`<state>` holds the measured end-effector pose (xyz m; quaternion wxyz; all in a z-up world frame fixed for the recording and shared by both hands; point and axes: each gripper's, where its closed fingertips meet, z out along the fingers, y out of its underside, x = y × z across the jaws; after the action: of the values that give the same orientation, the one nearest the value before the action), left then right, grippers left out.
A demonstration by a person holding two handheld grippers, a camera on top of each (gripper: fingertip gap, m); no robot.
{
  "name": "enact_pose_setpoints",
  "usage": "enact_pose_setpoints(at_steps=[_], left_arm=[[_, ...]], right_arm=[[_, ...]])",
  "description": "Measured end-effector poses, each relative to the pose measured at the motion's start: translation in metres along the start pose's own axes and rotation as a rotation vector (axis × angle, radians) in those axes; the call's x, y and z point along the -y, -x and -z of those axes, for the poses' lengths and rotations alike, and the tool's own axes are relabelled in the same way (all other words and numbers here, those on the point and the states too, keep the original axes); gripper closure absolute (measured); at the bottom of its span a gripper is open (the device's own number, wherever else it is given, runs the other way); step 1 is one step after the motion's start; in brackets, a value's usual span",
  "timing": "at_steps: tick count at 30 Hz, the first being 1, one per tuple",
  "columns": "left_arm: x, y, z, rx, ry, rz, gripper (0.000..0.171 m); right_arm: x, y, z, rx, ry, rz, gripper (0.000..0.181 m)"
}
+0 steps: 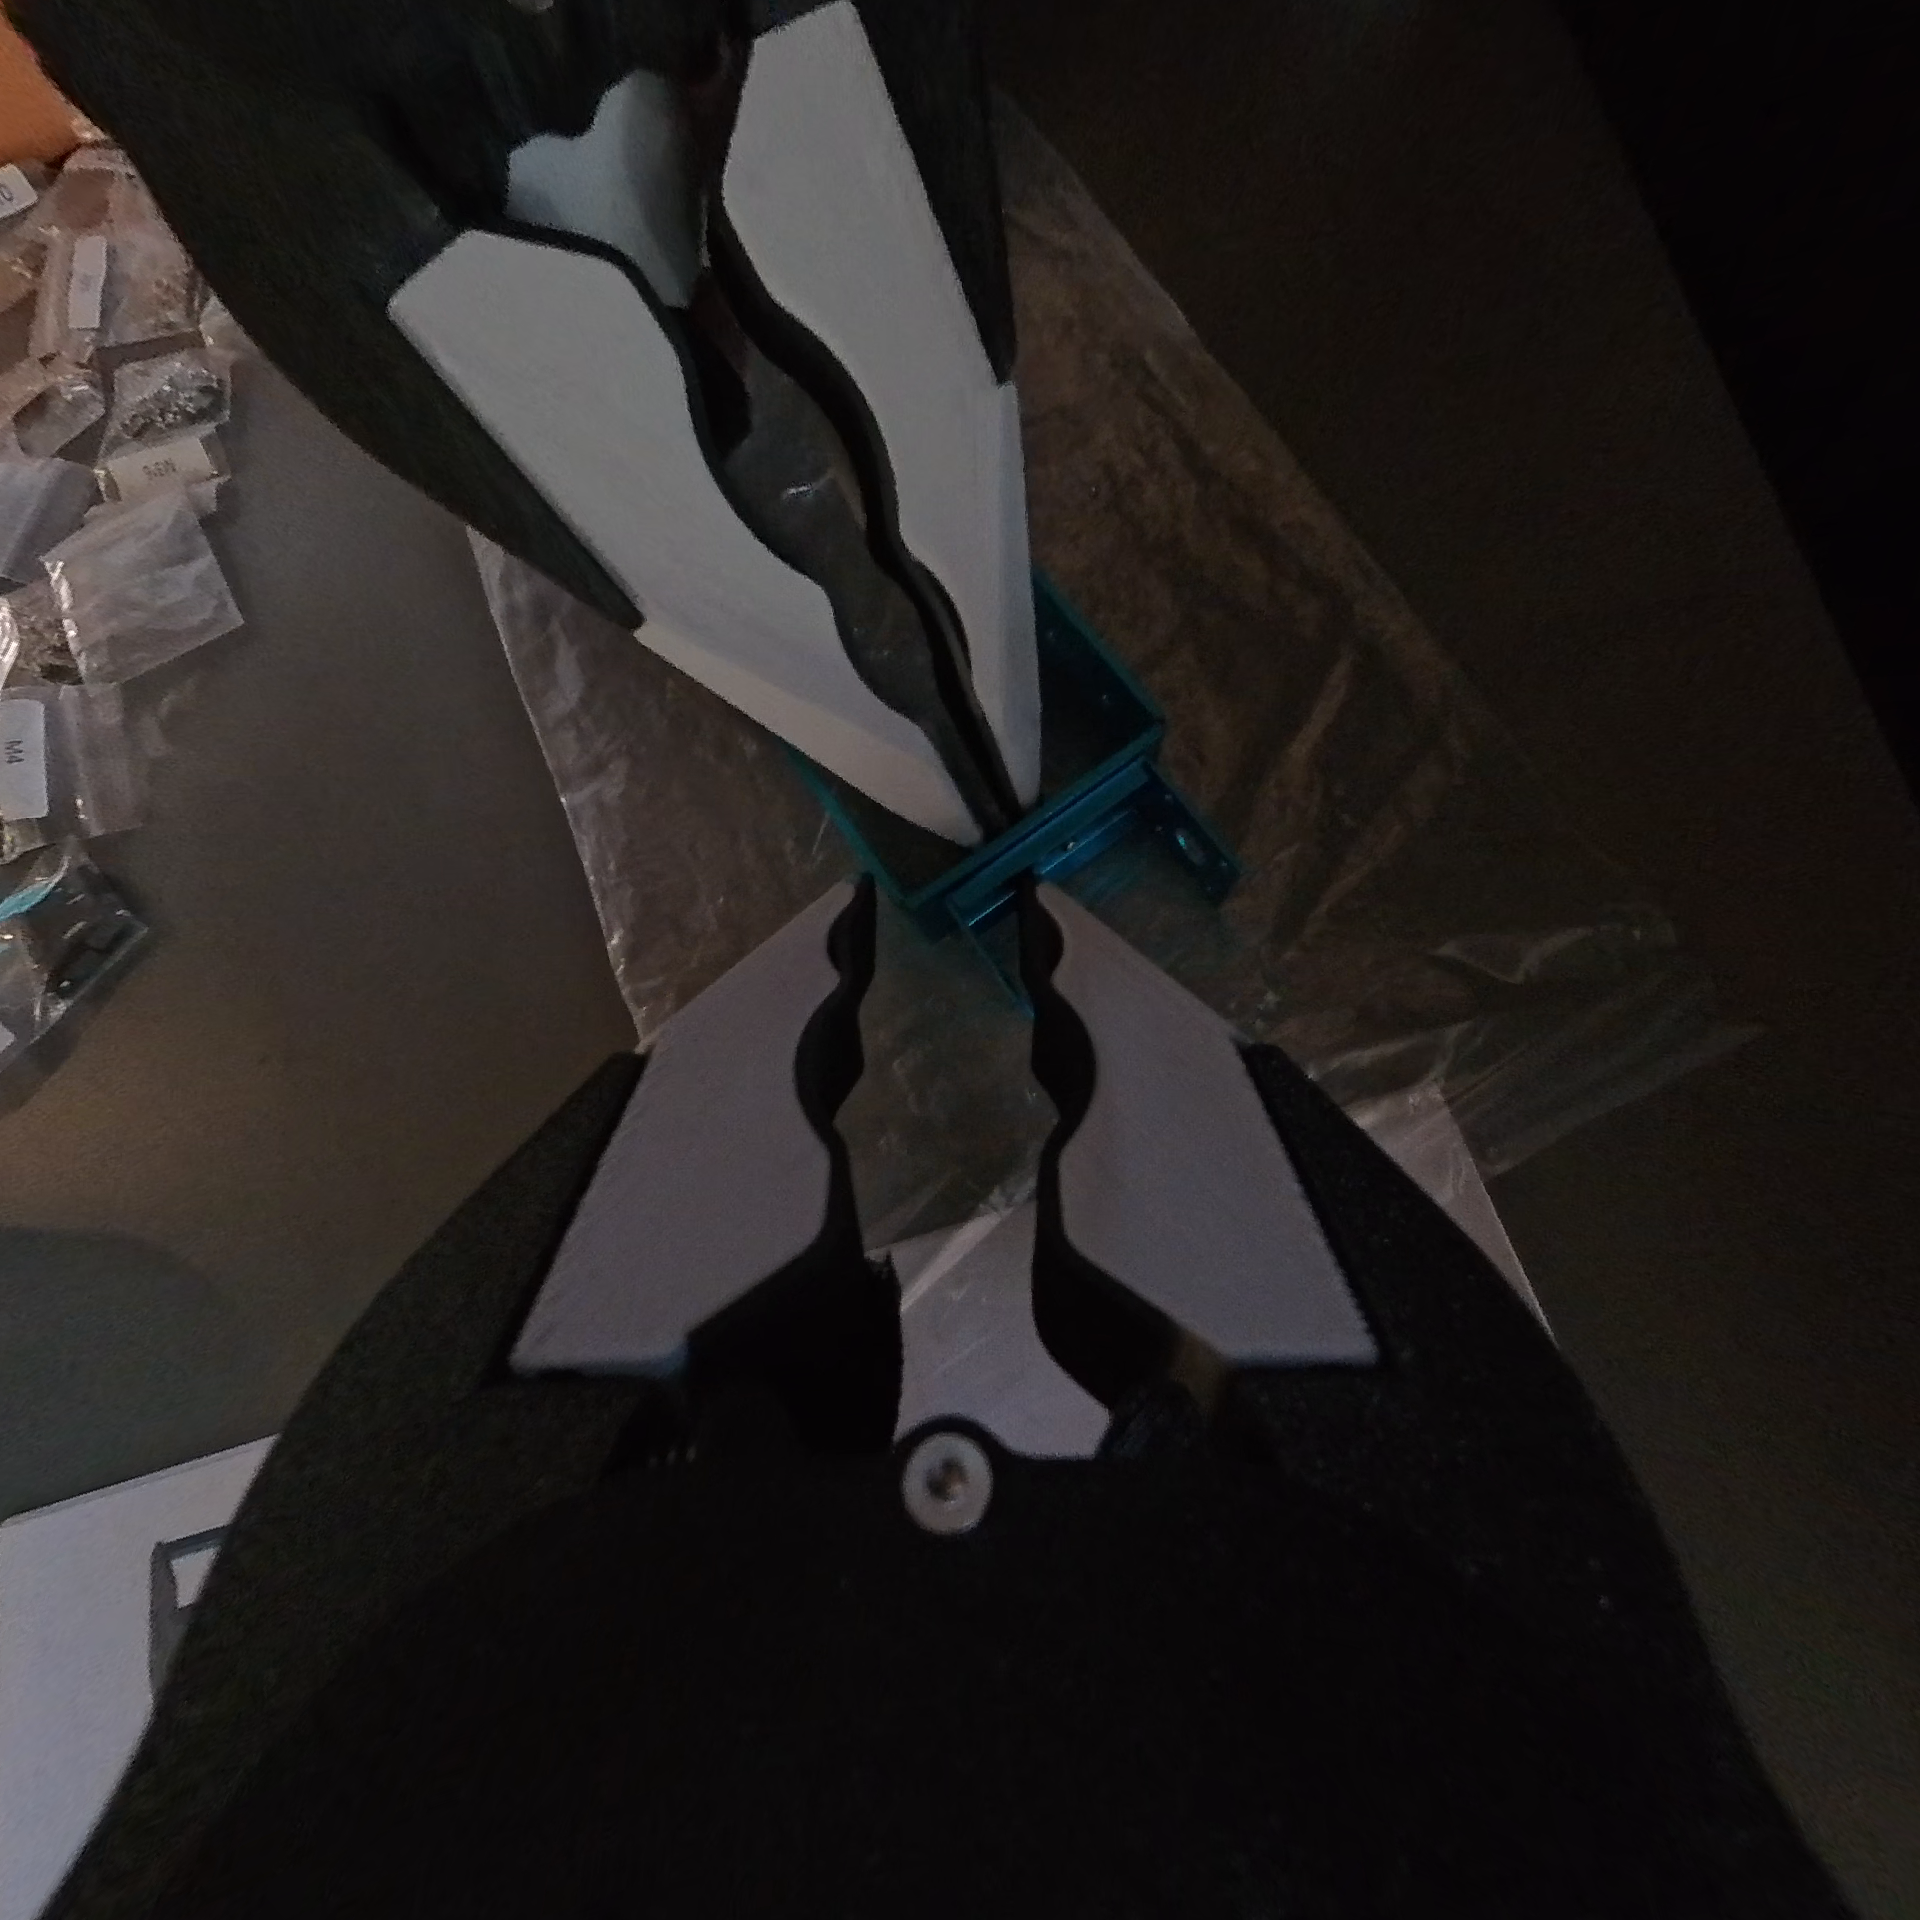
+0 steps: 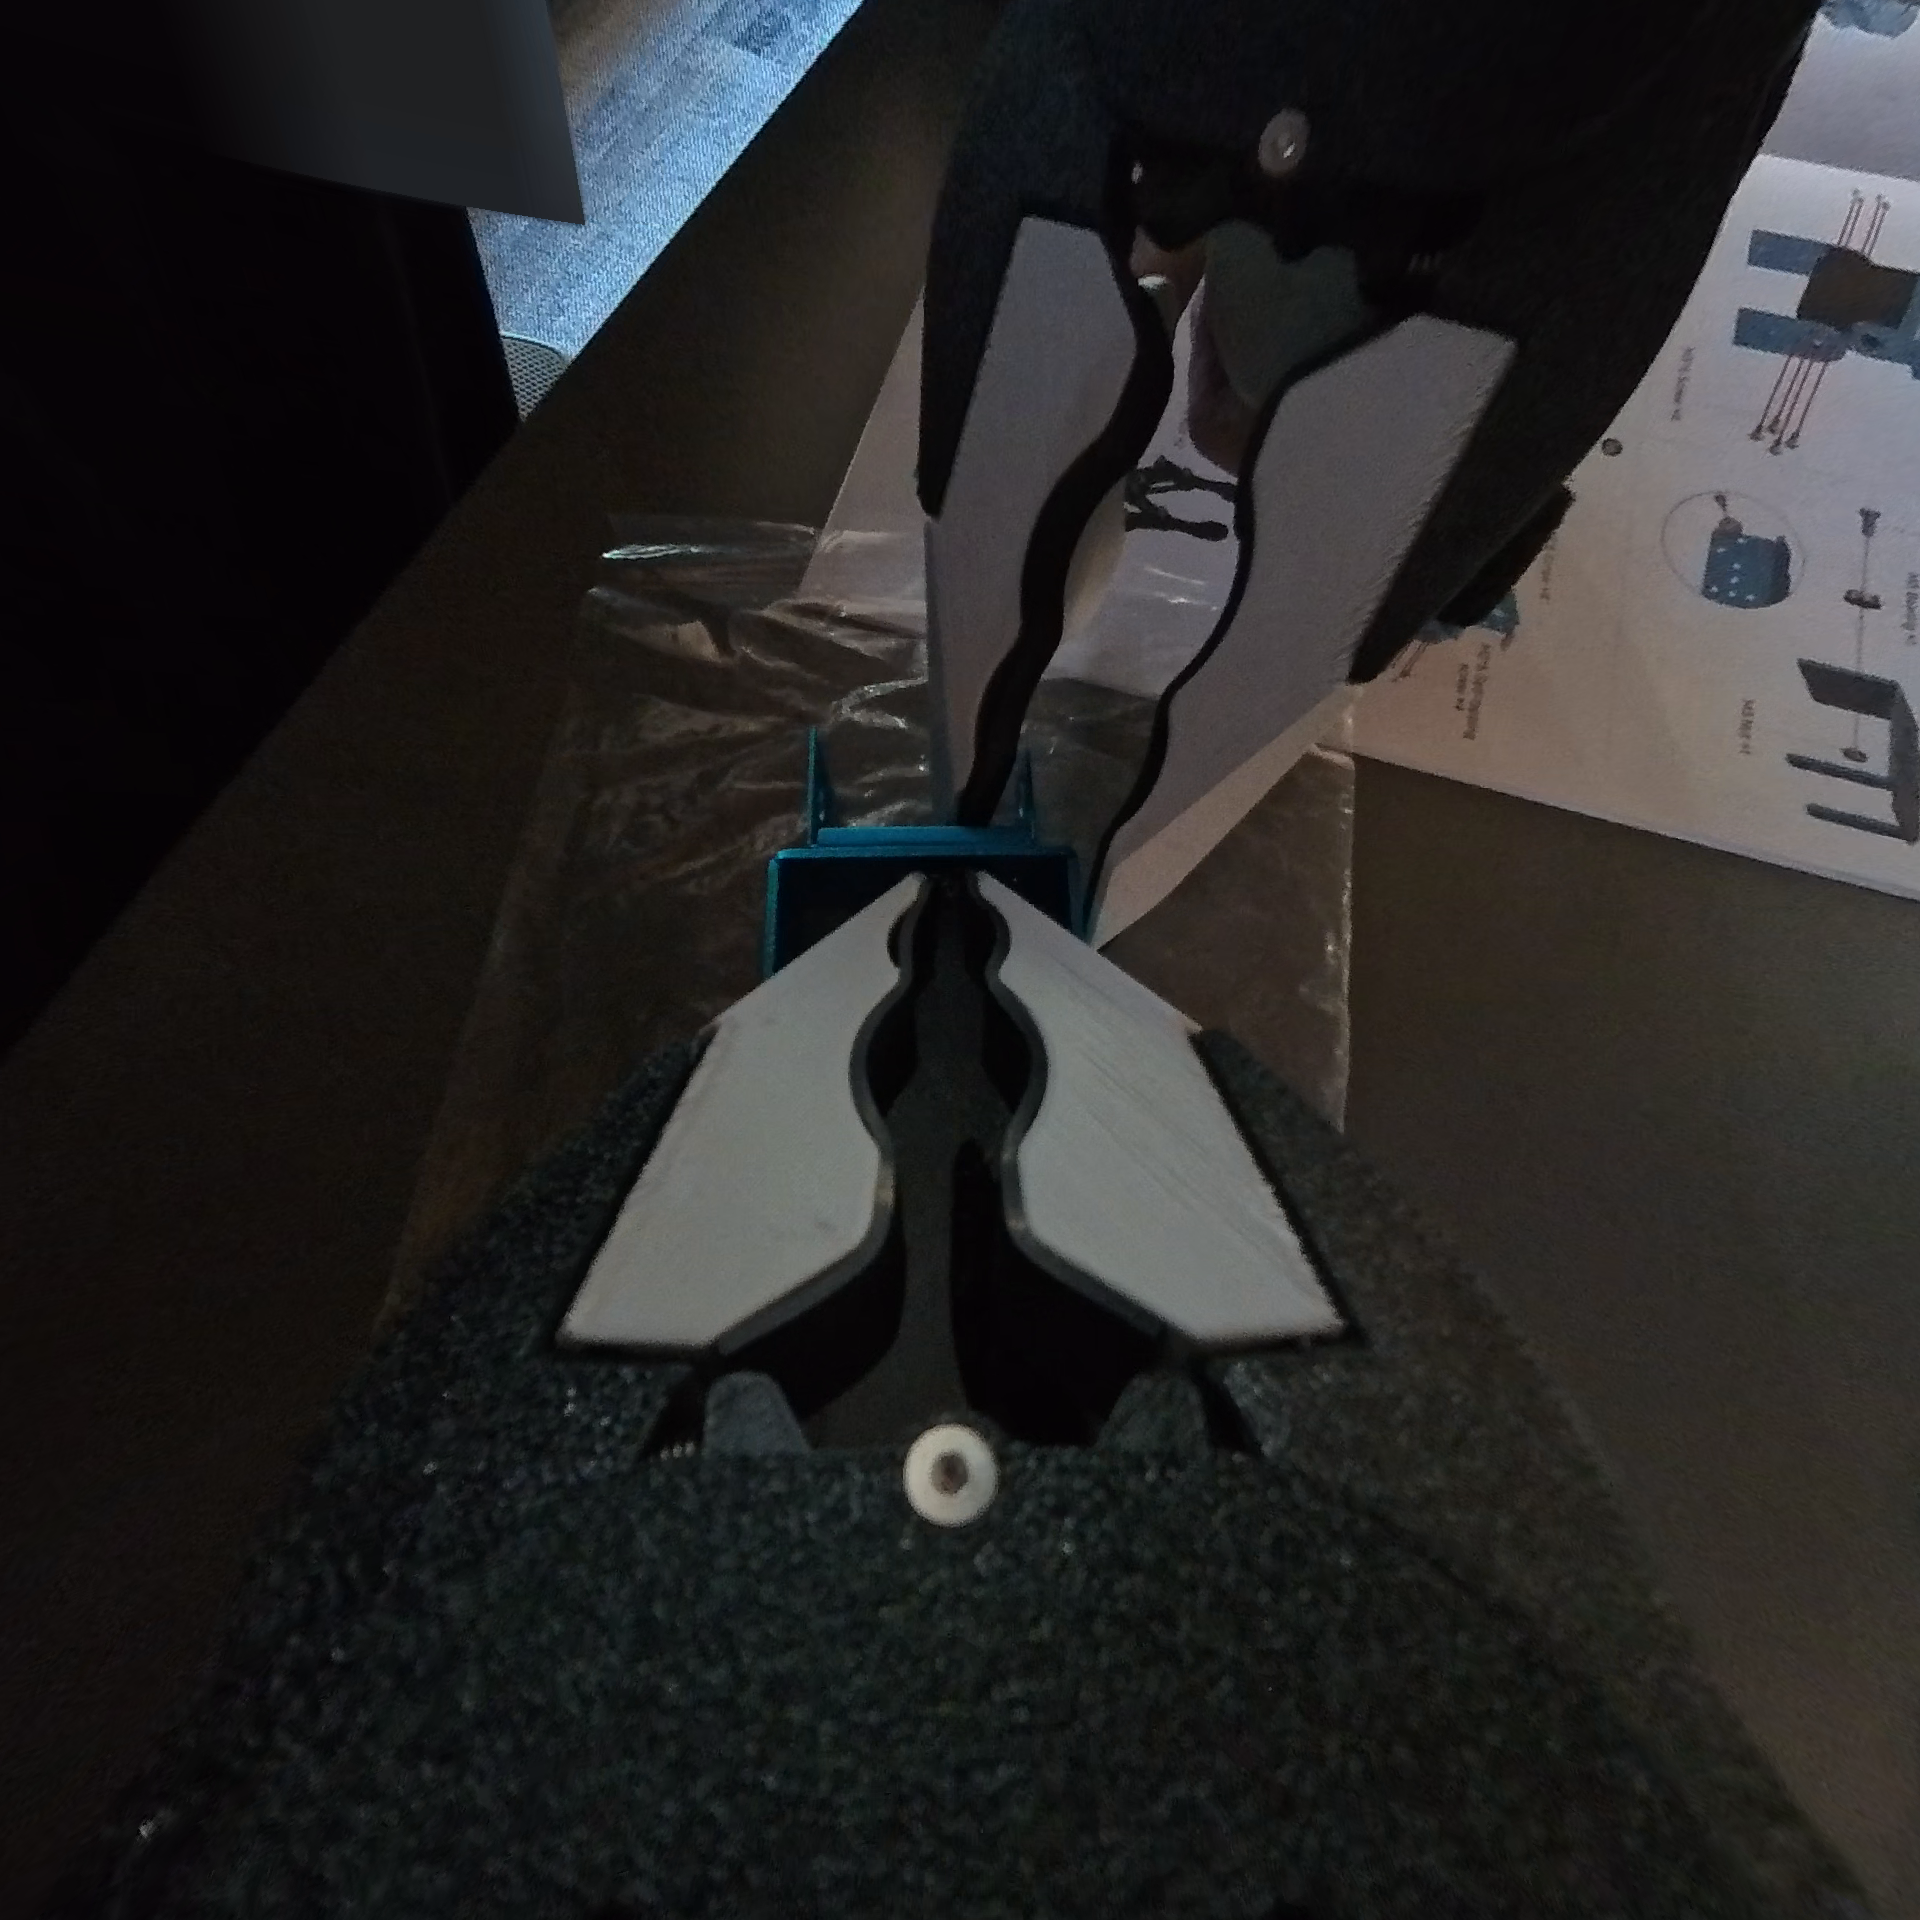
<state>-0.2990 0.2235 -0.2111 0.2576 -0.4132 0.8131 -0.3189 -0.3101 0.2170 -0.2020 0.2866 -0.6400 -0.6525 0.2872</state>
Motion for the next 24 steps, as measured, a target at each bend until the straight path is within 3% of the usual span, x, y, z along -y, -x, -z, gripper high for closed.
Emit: enact_pose_setpoints(at_steps=[13, 24], left_arm=[[0.0002, -0.0003, -0.0003, -0.001, 0.001, 0.004, 0.145], [0.0005, -0.0016, -0.0006, -0.009, 0.000, 0.003, 0.145]], right_arm=[[-0.0033, -0.0004, -0.0024, 0.024, 0.013, -0.066, 0.177], [-0.0019, 0.0021, -0.0015, 0.000, 0.016, -0.004, 0.175]])
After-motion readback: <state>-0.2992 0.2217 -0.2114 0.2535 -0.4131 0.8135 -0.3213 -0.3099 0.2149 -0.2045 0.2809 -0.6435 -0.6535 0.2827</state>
